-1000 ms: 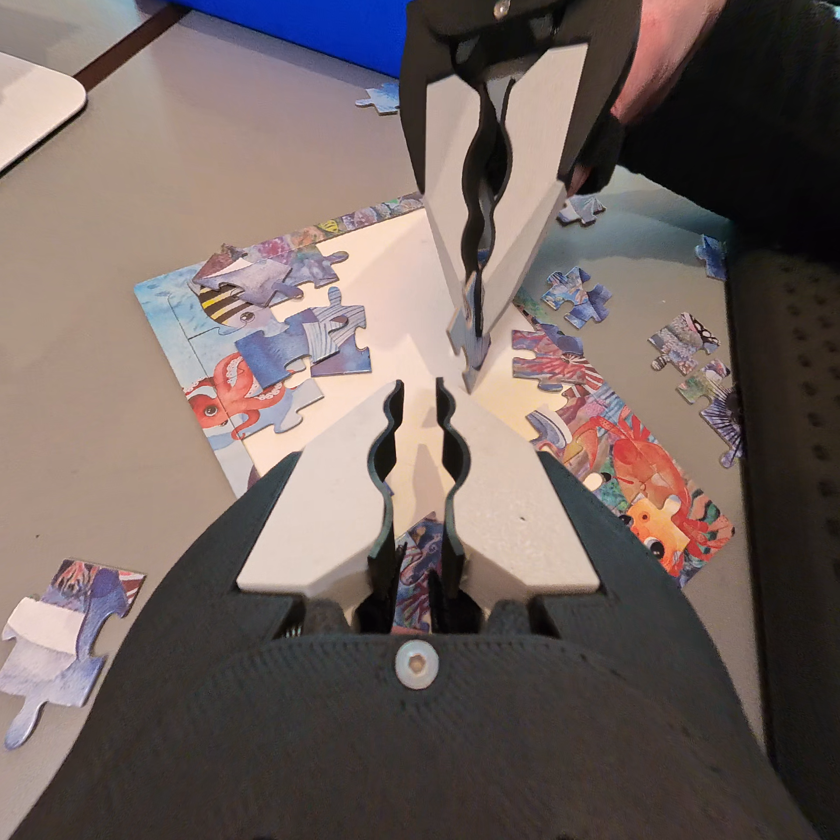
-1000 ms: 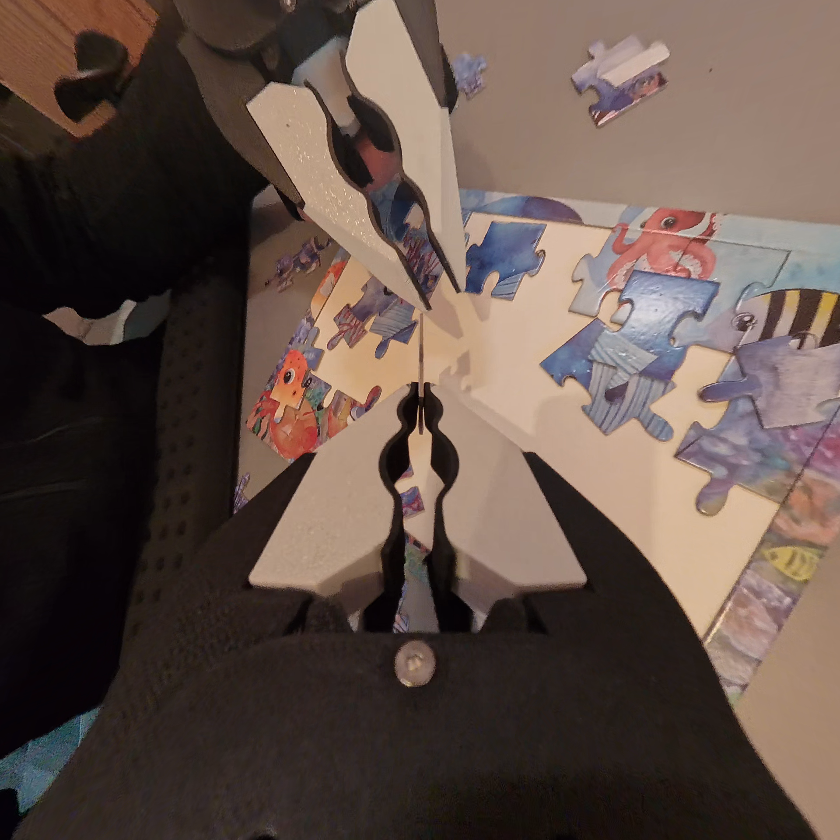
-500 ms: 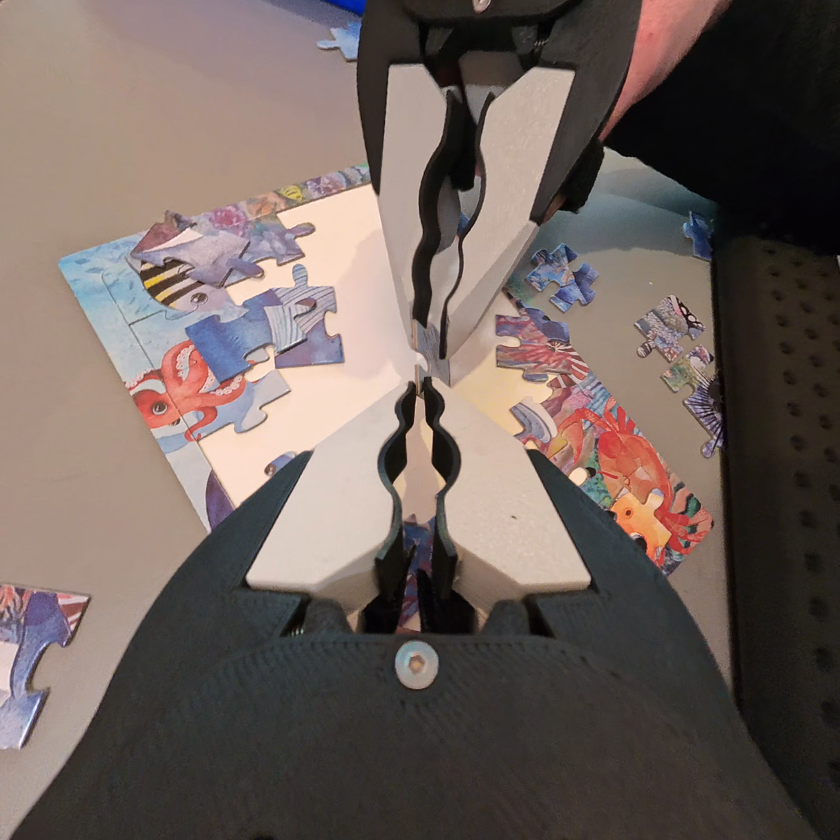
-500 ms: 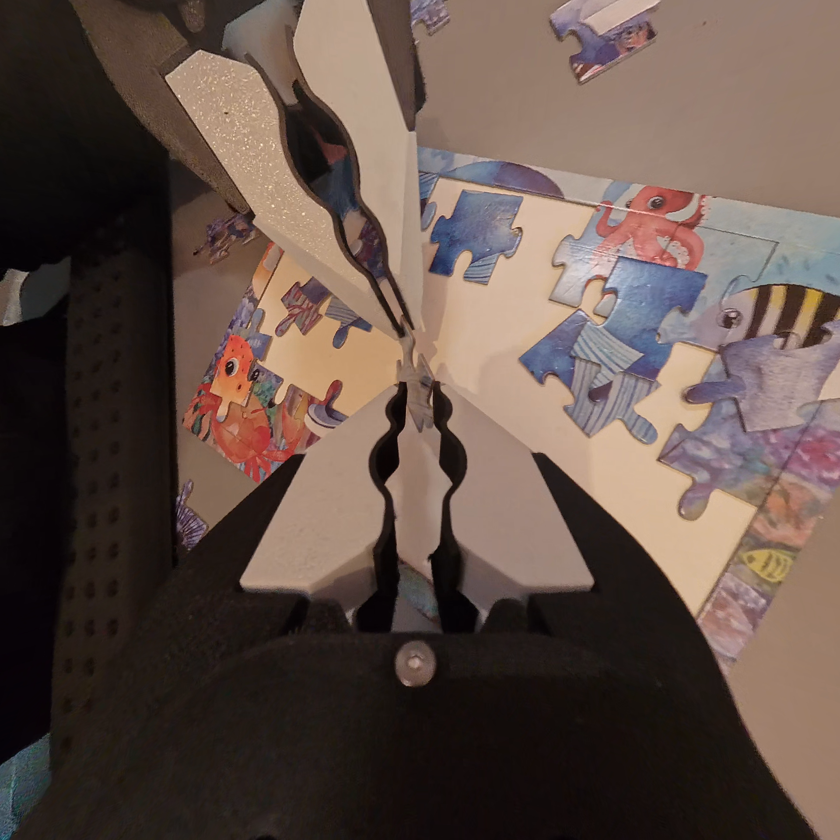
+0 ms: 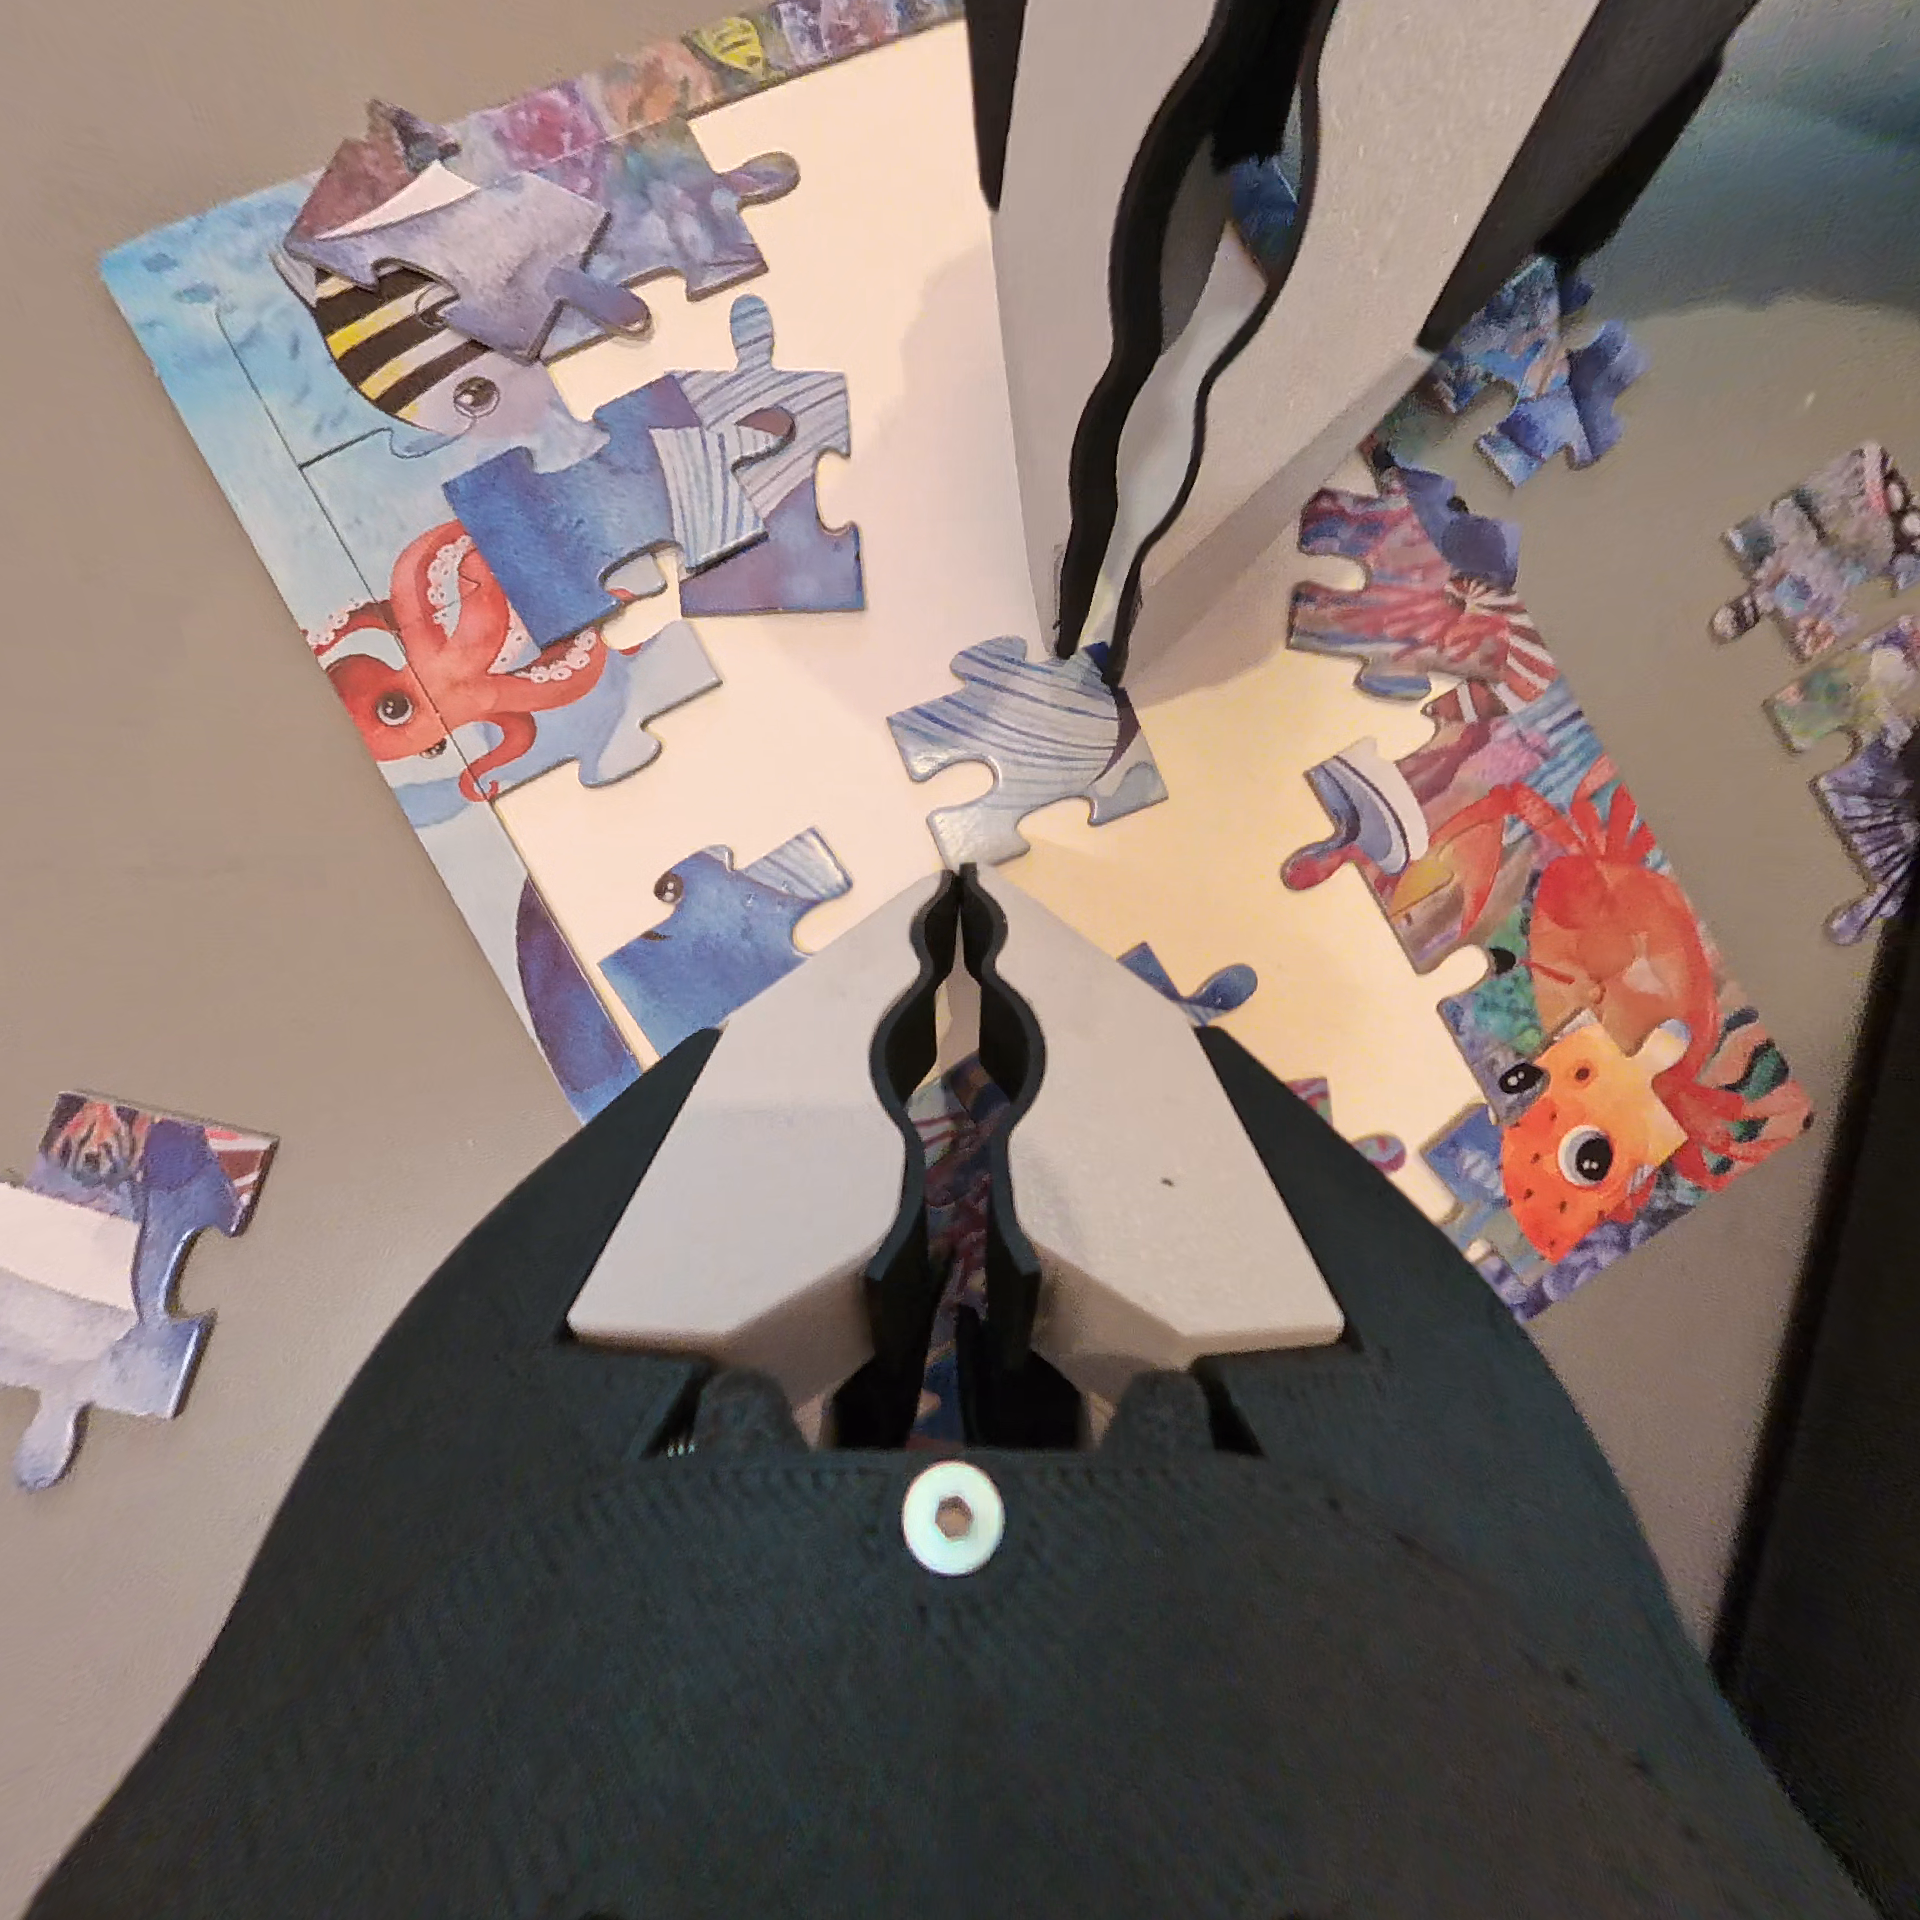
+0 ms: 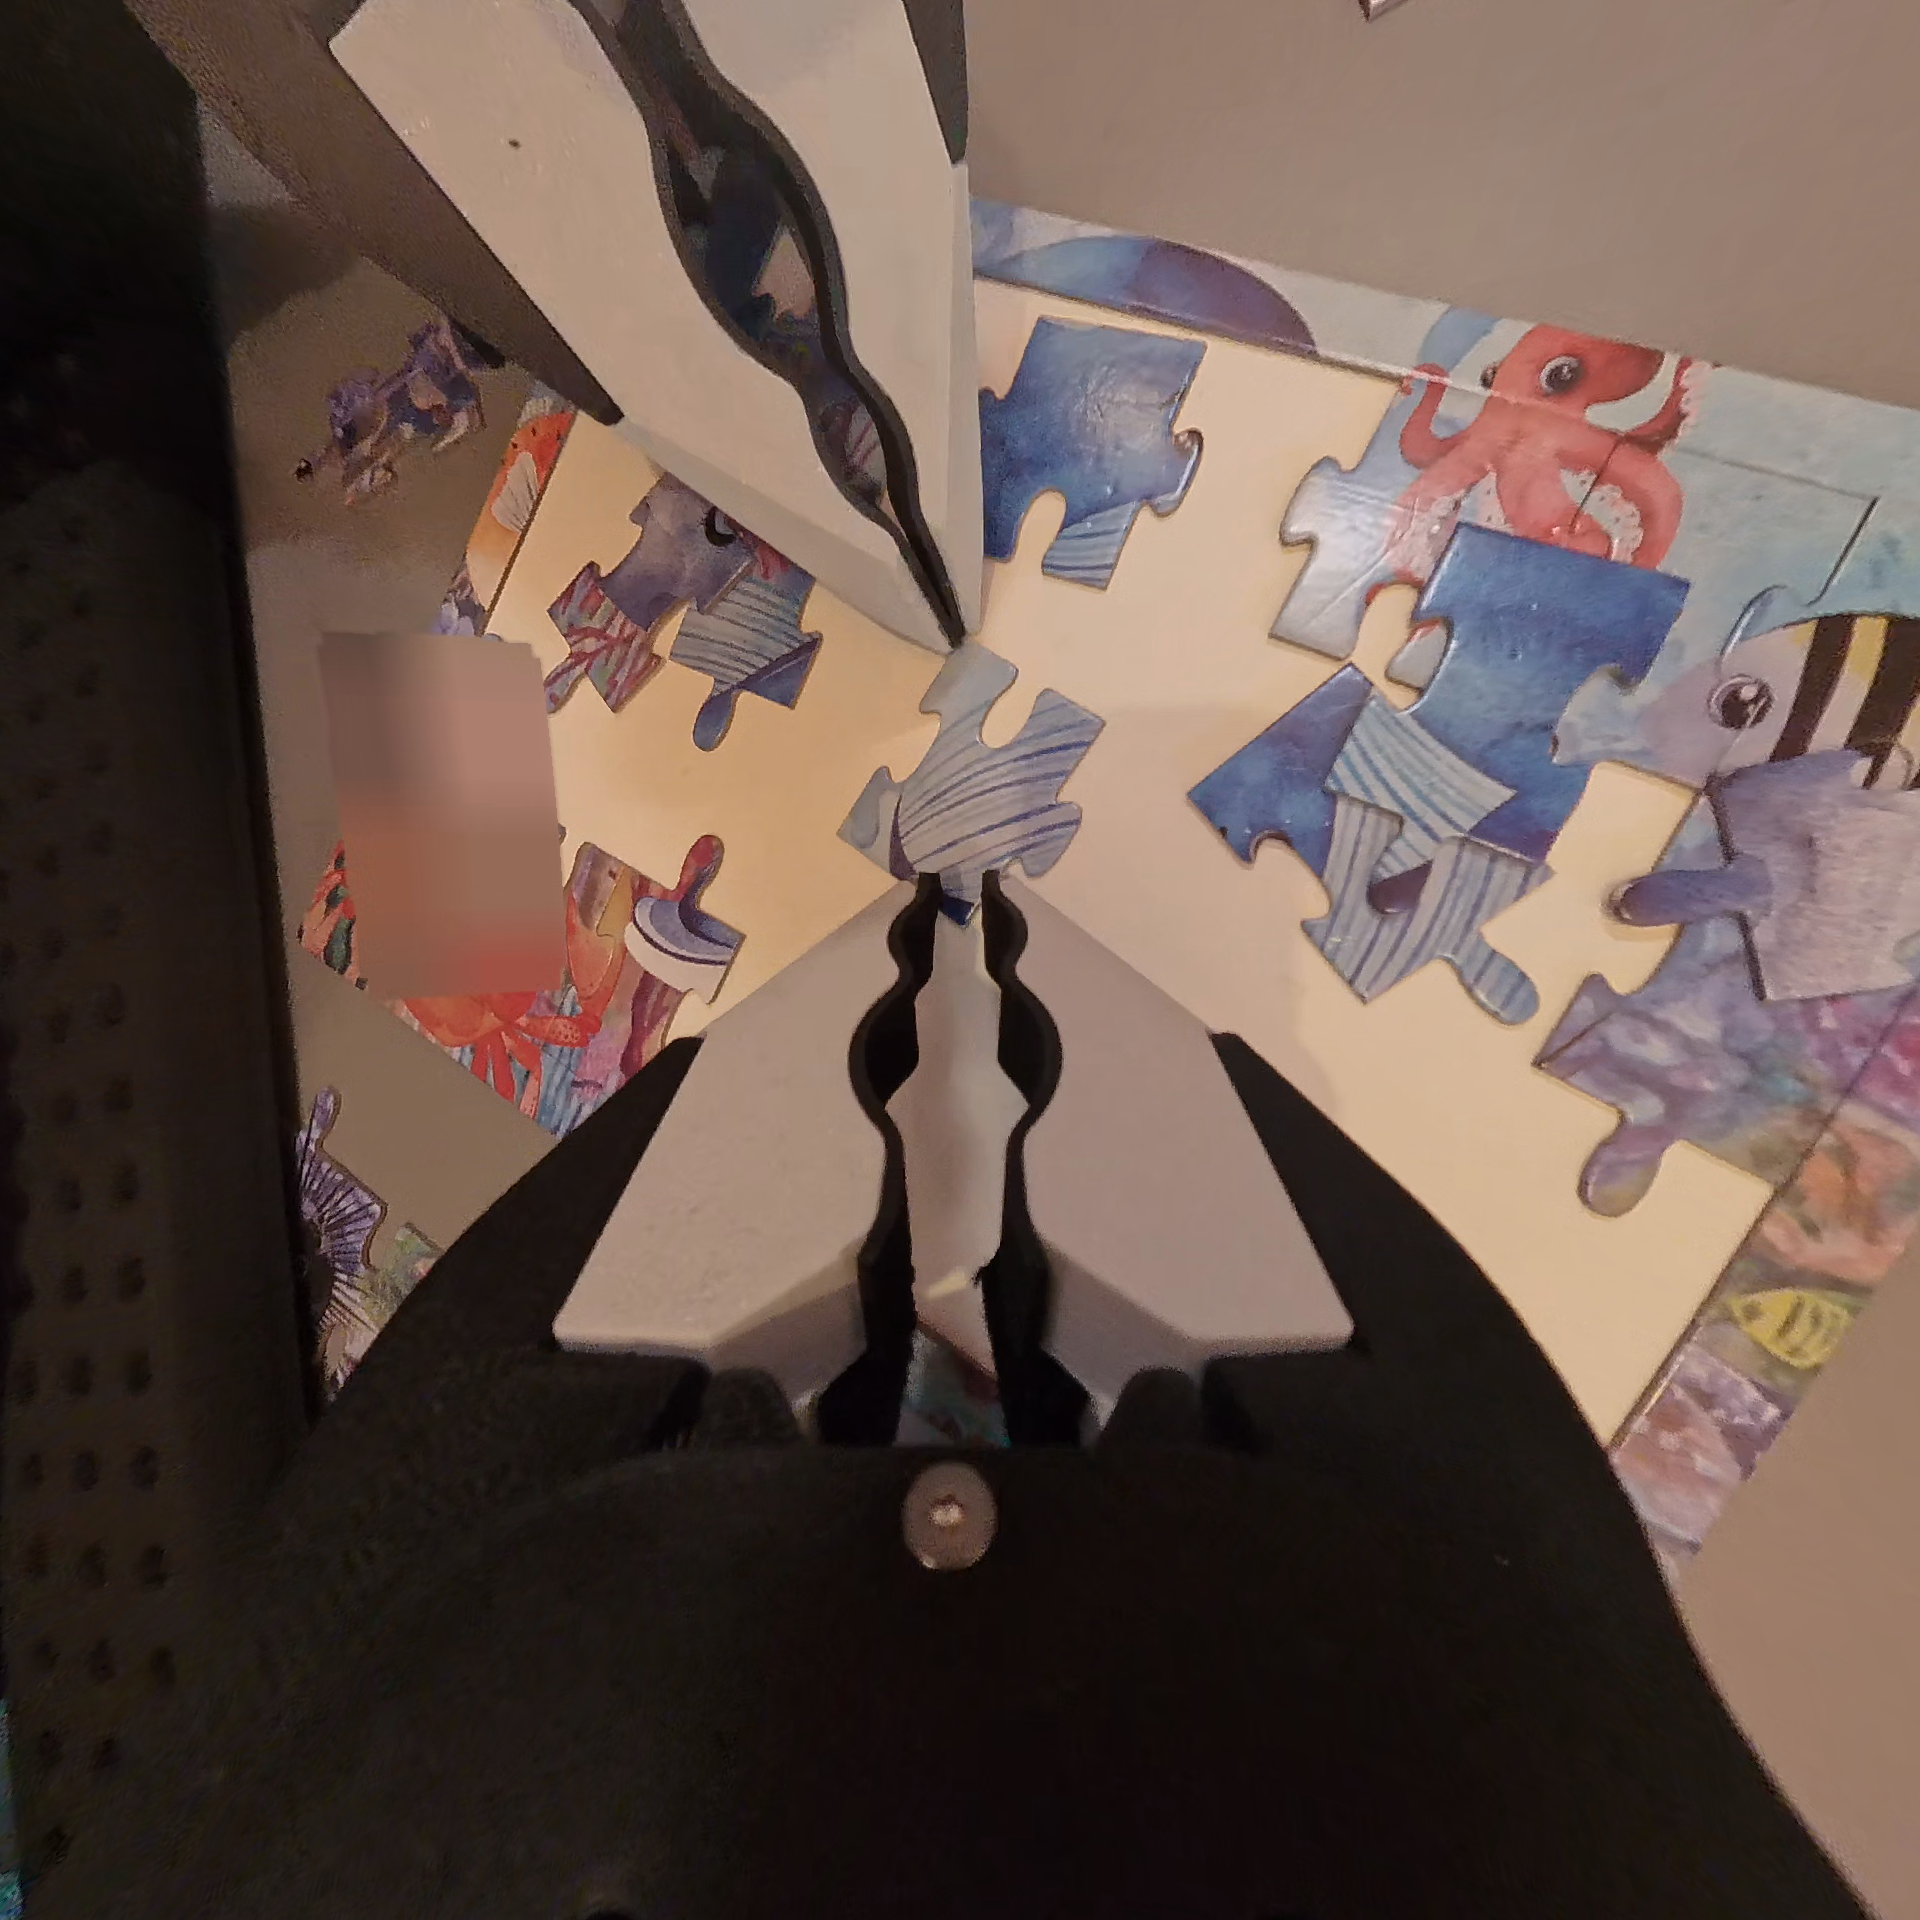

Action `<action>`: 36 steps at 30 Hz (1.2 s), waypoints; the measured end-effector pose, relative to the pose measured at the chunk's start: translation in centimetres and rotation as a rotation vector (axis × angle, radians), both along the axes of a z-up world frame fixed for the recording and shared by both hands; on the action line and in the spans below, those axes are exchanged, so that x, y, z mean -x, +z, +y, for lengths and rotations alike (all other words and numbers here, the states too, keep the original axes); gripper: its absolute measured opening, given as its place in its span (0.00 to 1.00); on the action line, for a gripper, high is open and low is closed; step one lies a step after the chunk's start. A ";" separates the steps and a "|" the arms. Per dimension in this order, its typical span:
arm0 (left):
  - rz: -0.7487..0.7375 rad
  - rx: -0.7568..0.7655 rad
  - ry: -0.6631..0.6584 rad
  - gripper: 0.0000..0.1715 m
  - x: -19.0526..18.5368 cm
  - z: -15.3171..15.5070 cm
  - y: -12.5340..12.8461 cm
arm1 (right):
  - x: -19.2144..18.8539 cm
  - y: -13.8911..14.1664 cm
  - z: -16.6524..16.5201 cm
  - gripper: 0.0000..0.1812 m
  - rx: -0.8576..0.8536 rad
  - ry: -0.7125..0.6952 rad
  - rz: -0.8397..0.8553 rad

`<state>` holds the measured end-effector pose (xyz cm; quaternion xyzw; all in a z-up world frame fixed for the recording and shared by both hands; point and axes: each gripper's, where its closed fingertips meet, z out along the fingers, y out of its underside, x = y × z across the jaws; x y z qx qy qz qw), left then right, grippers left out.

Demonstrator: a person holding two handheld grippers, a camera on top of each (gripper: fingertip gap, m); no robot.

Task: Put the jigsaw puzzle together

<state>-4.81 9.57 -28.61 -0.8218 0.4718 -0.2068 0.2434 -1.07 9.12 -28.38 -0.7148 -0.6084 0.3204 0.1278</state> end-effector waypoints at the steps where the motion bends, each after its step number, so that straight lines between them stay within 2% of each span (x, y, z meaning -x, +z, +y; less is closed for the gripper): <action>1: 0.000 -0.004 -0.003 0.00 0.1 0.0 0.0 | 0.0 0.2 -0.1 0.04 0.000 0.007 0.007; 4: -0.005 -0.032 0.030 0.00 0.8 0.8 0.2 | -0.1 0.7 0.9 0.05 -0.022 -0.034 0.031; 7: -0.037 -0.071 0.051 0.00 1.2 1.5 1.3 | -0.1 1.6 2.3 0.10 -0.041 -0.098 0.071; 10: -0.021 -0.069 0.007 0.06 1.8 0.5 1.7 | -0.3 2.0 3.1 0.16 -0.062 -0.126 0.087; 13: 0.020 -0.054 -0.054 0.10 2.4 -1.0 1.5 | -0.5 1.8 3.6 0.18 -0.081 -0.143 0.074; 20: 0.074 -0.097 -0.081 0.13 1.9 -0.7 0.8 | -1.9 0.4 6.8 0.27 -0.215 -0.251 -0.013; 23: 0.079 -0.109 -0.075 0.12 1.8 -0.4 0.8 | -1.6 0.3 7.2 0.26 -0.236 -0.265 -0.003; 26: 0.071 -0.124 -0.067 0.12 1.8 -0.1 1.1 | -1.6 0.0 7.8 0.20 -0.293 -0.272 -0.016; 30: 0.063 -0.145 -0.053 0.12 1.7 0.4 1.3 | -1.4 0.1 7.3 0.14 -0.276 -0.246 -0.006; 31: 0.063 -0.149 -0.047 0.11 1.7 0.6 1.3 | -1.3 0.2 6.6 0.00 -0.254 -0.212 0.002; 34: 0.061 -0.152 -0.041 0.11 1.8 0.8 1.4 | -1.4 -0.2 5.0 0.00 -0.207 -0.132 -0.022; 36: 0.066 -0.152 -0.034 0.11 2.0 0.9 1.3 | -1.0 0.5 5.8 0.04 -0.238 -0.171 0.013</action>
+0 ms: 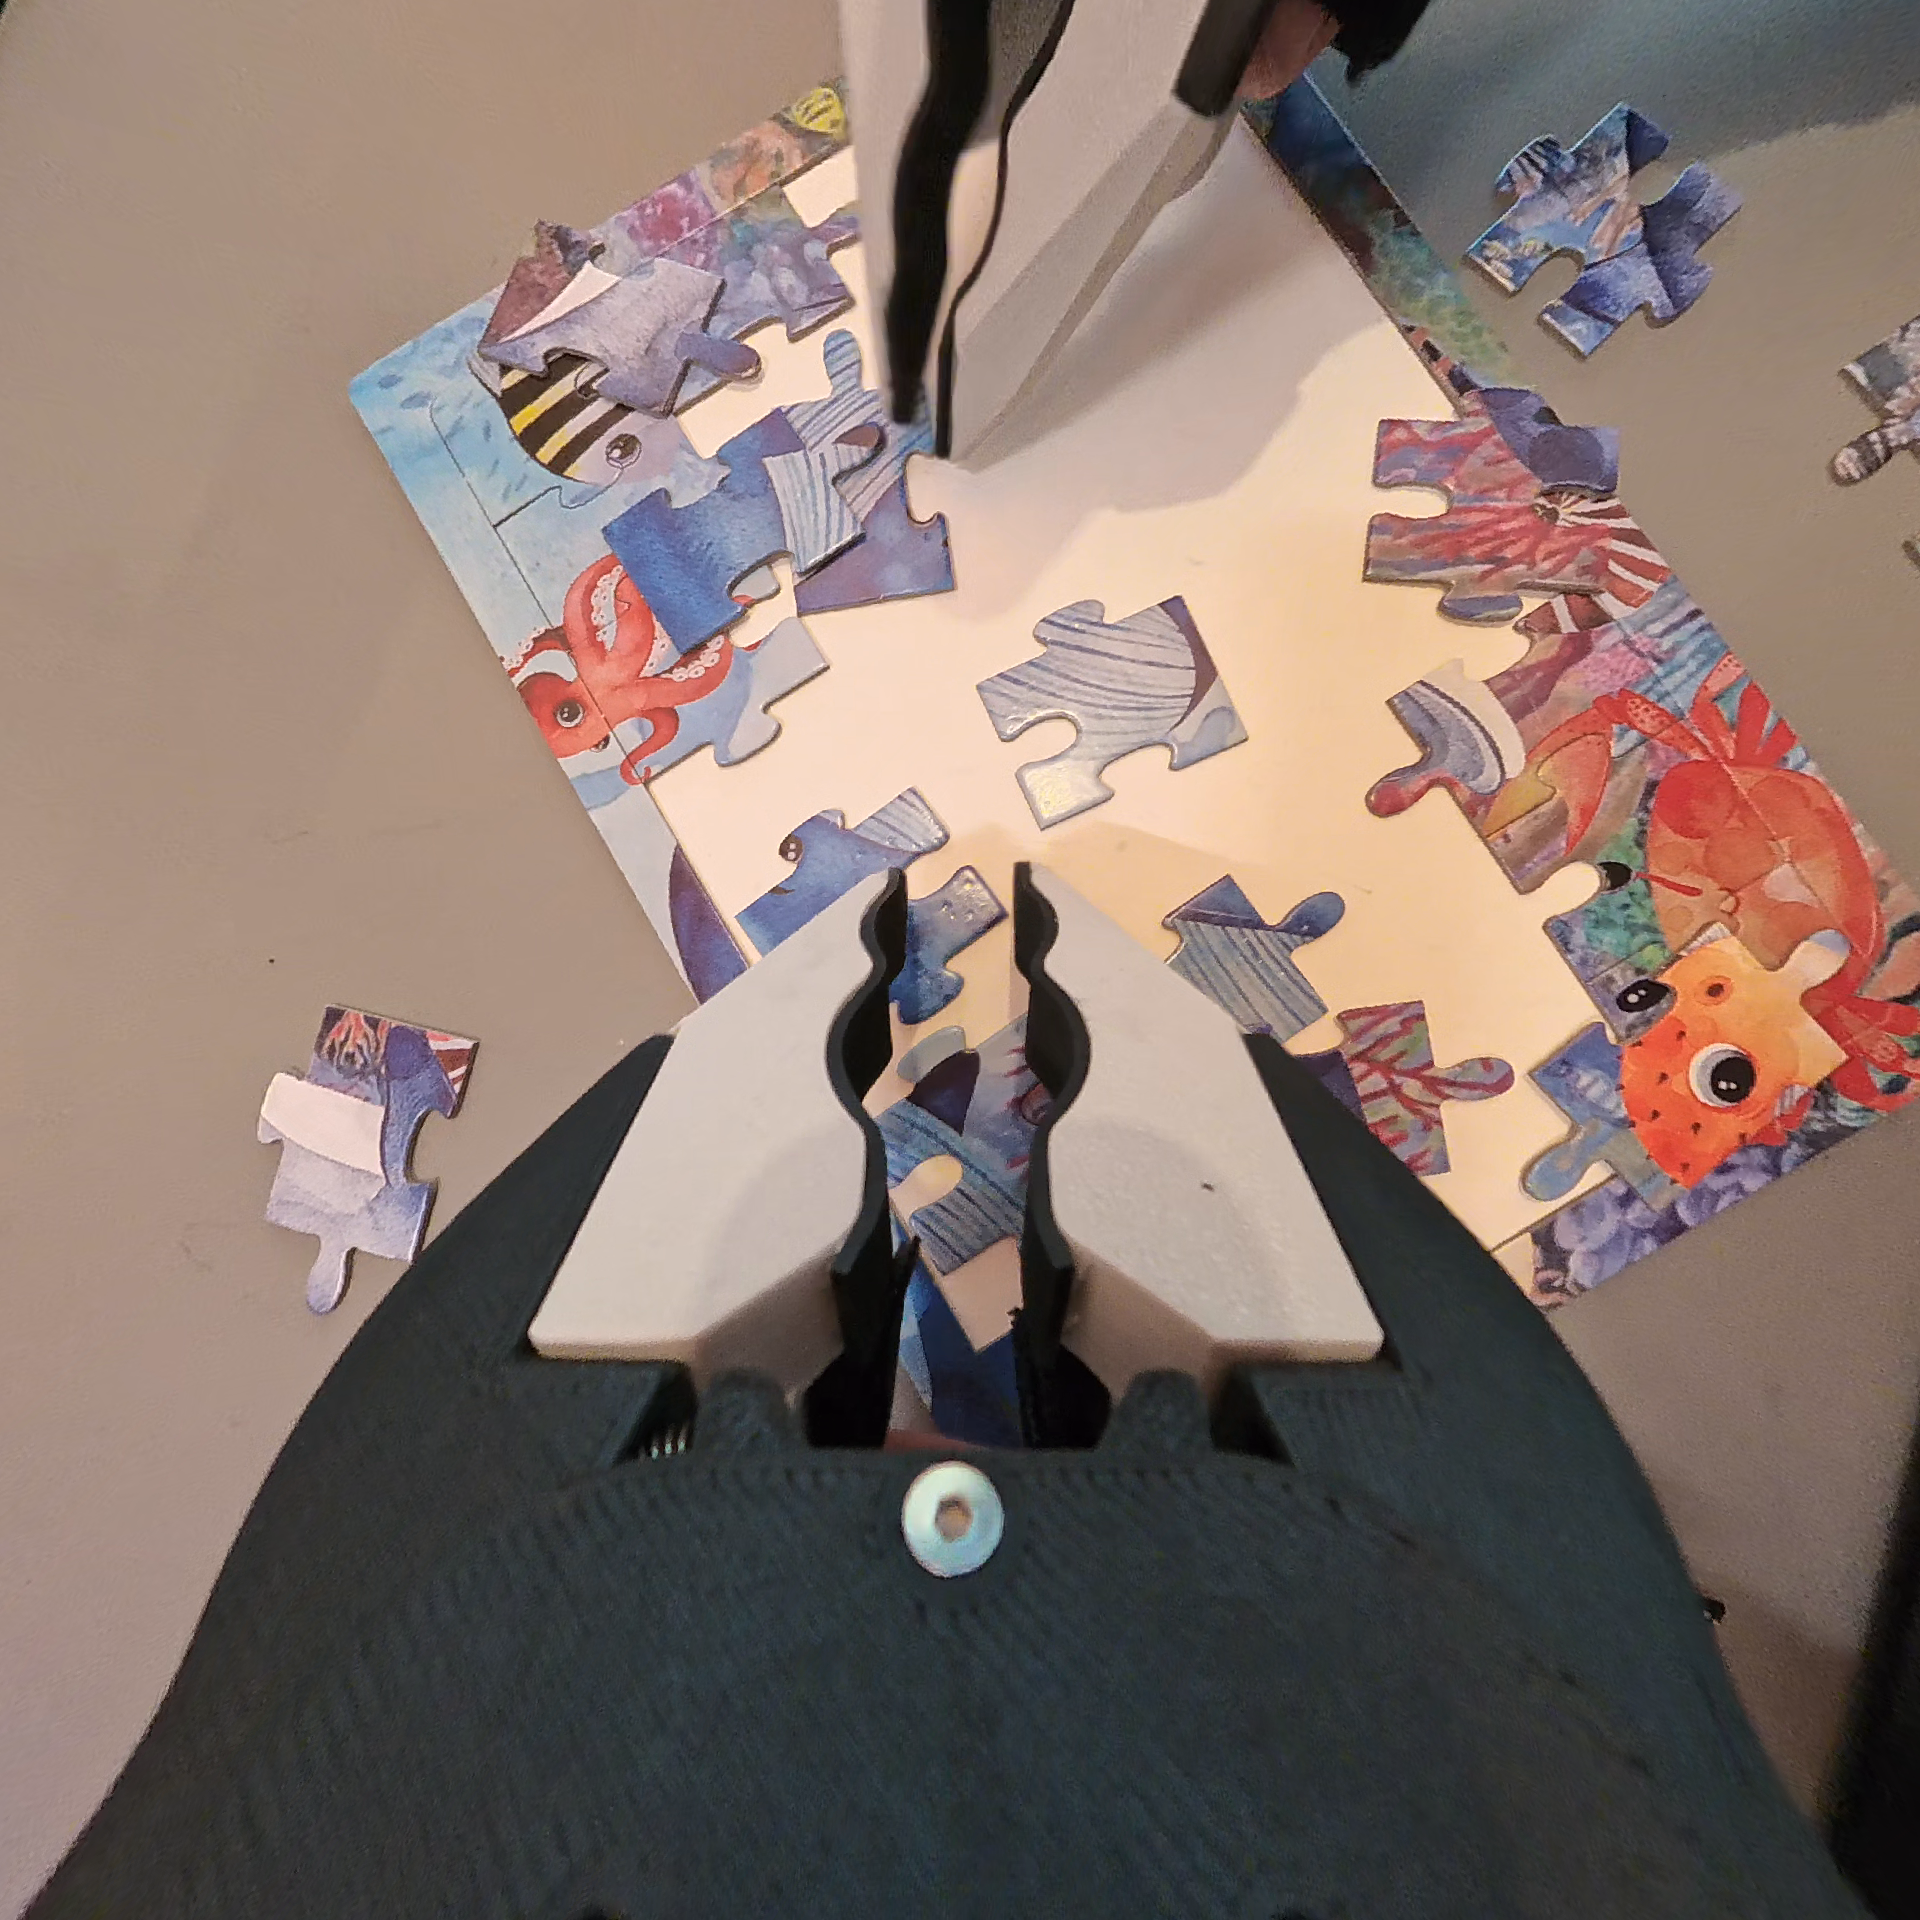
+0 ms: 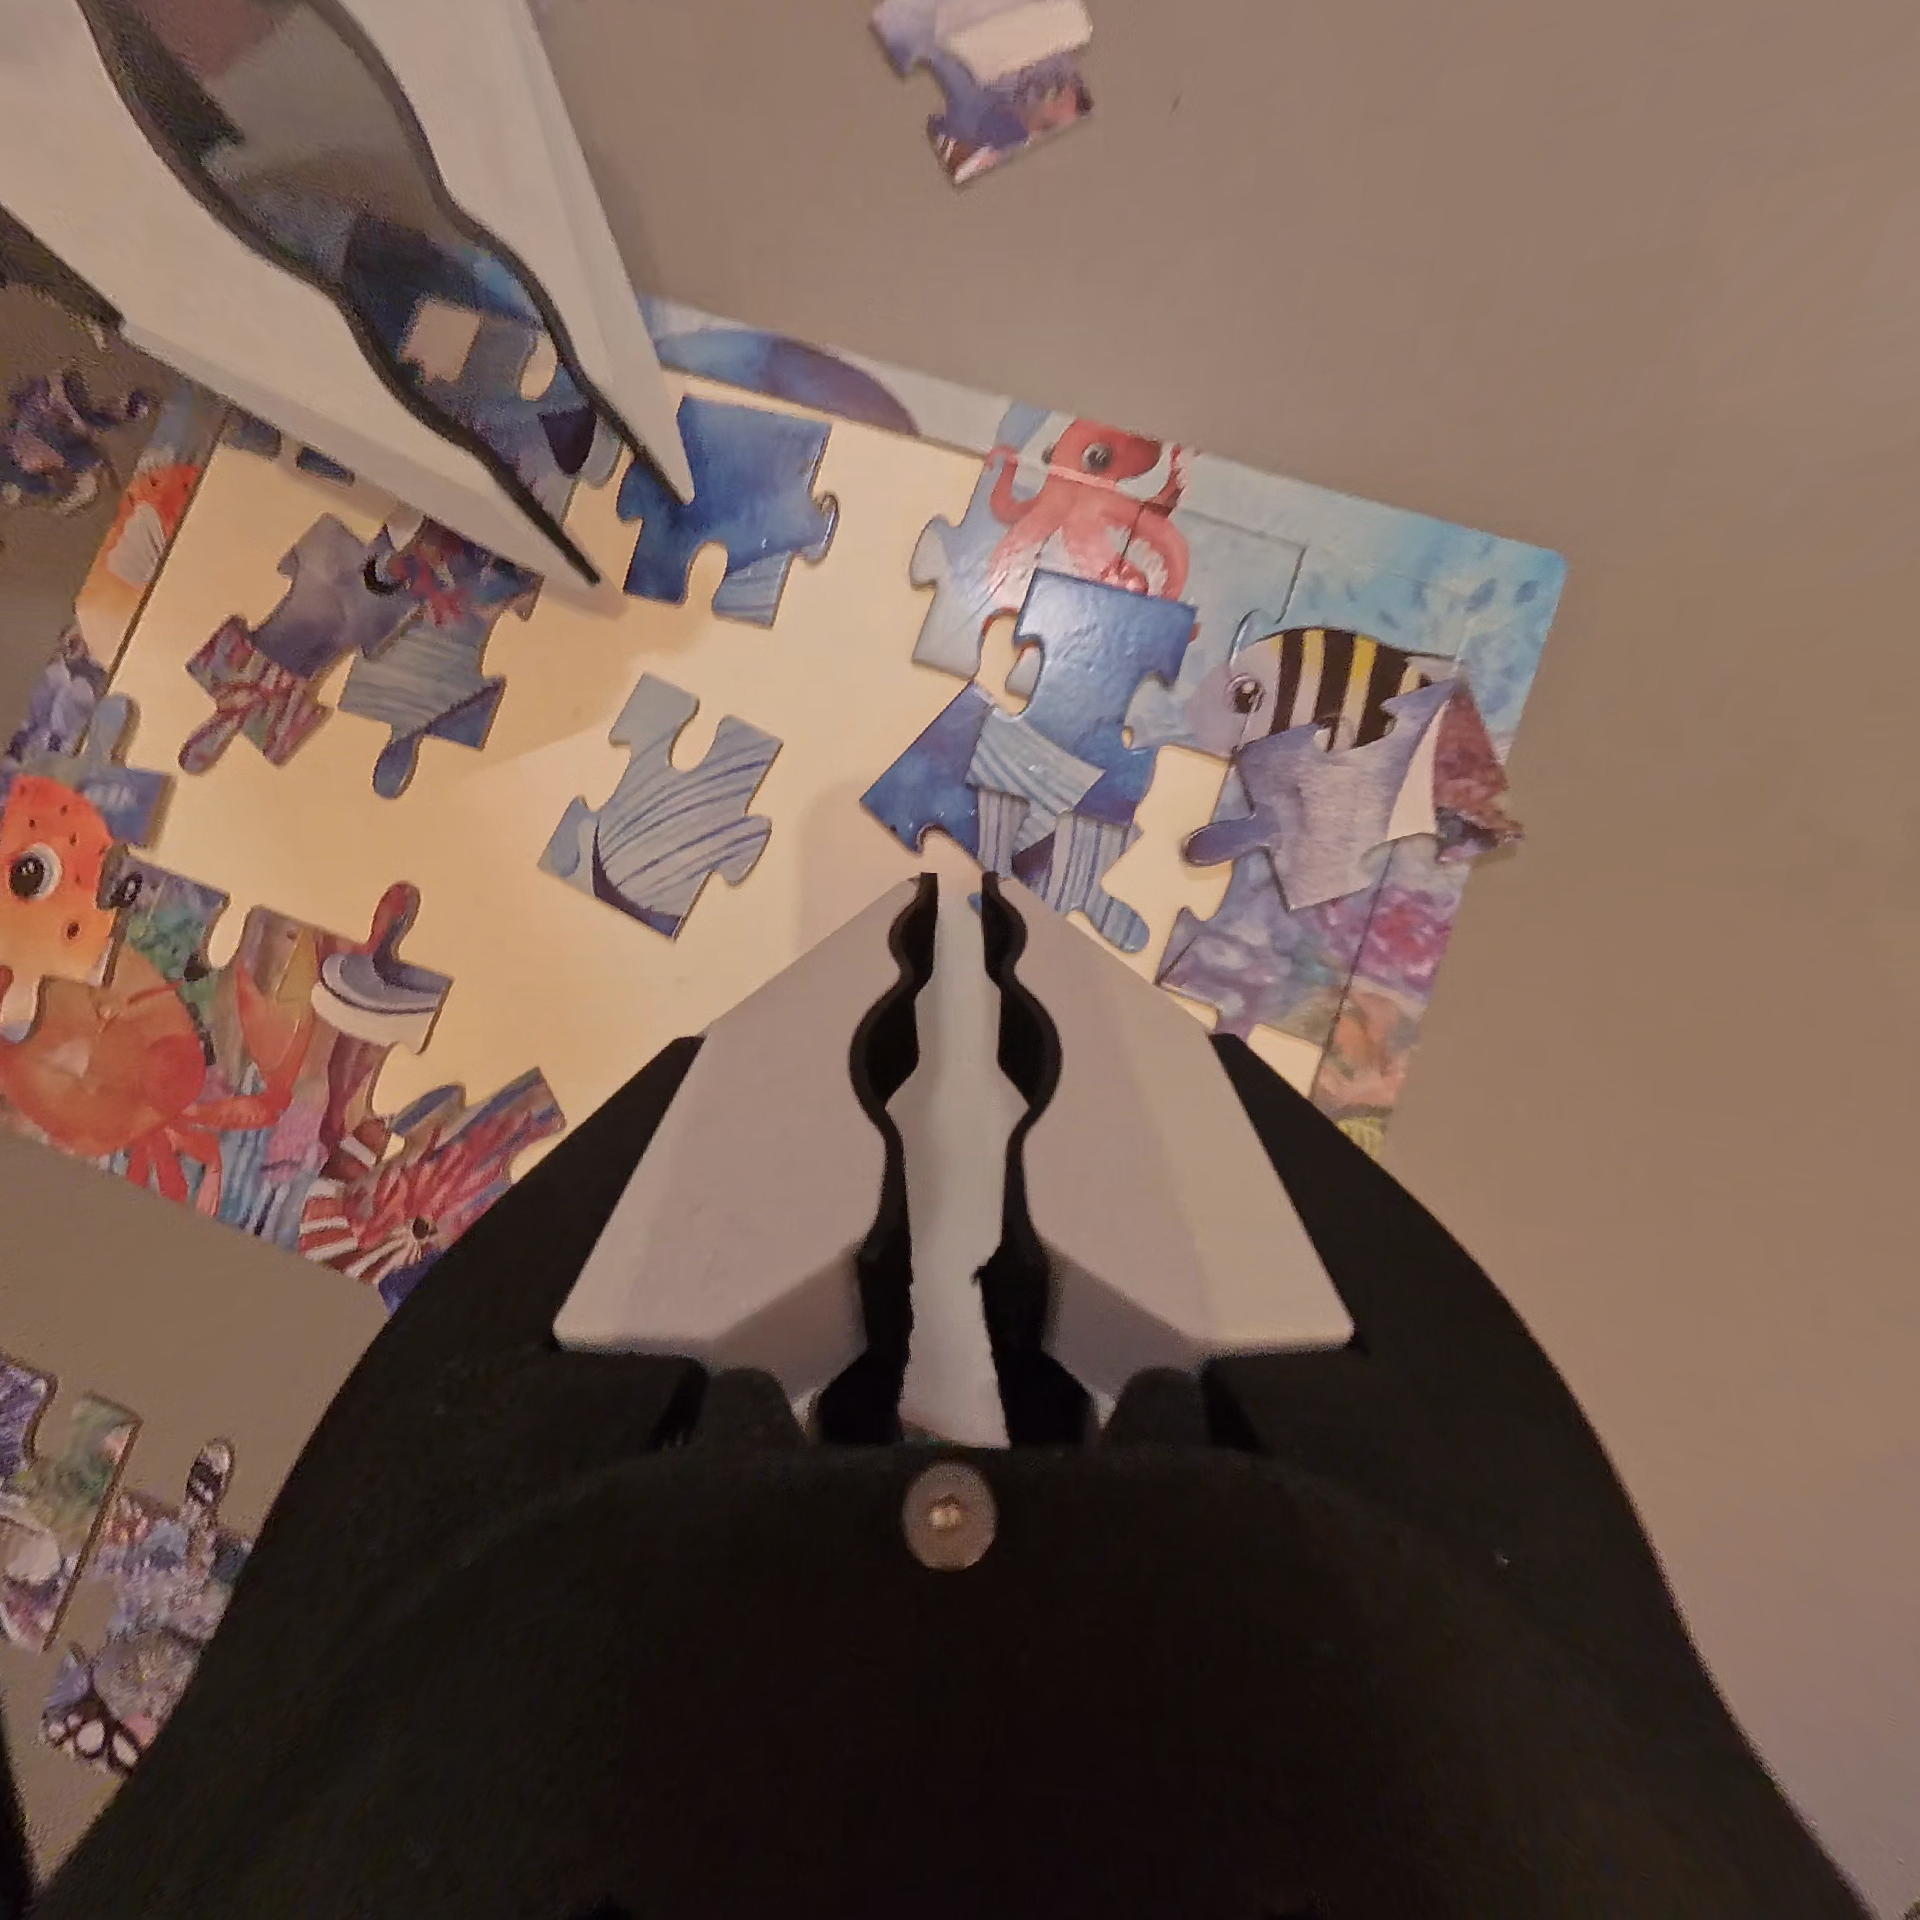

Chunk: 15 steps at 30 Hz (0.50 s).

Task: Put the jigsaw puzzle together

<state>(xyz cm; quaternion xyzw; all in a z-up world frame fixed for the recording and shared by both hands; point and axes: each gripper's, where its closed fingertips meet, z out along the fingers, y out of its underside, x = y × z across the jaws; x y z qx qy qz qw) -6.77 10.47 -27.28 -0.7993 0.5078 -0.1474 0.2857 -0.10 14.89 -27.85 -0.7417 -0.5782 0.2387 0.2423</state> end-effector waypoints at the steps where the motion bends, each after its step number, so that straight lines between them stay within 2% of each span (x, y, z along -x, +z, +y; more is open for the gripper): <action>1: -0.002 0.002 0.000 0.11 0.0 0.0 0.0 | 0.2 0.4 0.4 0.09 -0.008 -0.023 0.023; 2: -0.003 0.002 0.002 0.11 0.0 0.0 0.0 | 0.3 0.4 0.8 0.16 -0.016 -0.047 0.030; 3: 0.000 0.000 0.005 0.11 0.0 0.1 0.0 | 0.3 0.2 1.0 0.16 -0.016 -0.055 0.025; 7: 0.005 -0.006 0.006 0.10 0.0 0.3 -0.1 | 0.9 -0.3 1.1 0.03 -0.032 -0.049 0.041; 15: -0.011 -0.039 0.039 0.11 0.1 1.2 0.4 | 0.7 0.4 0.5 0.02 -0.017 -0.008 0.051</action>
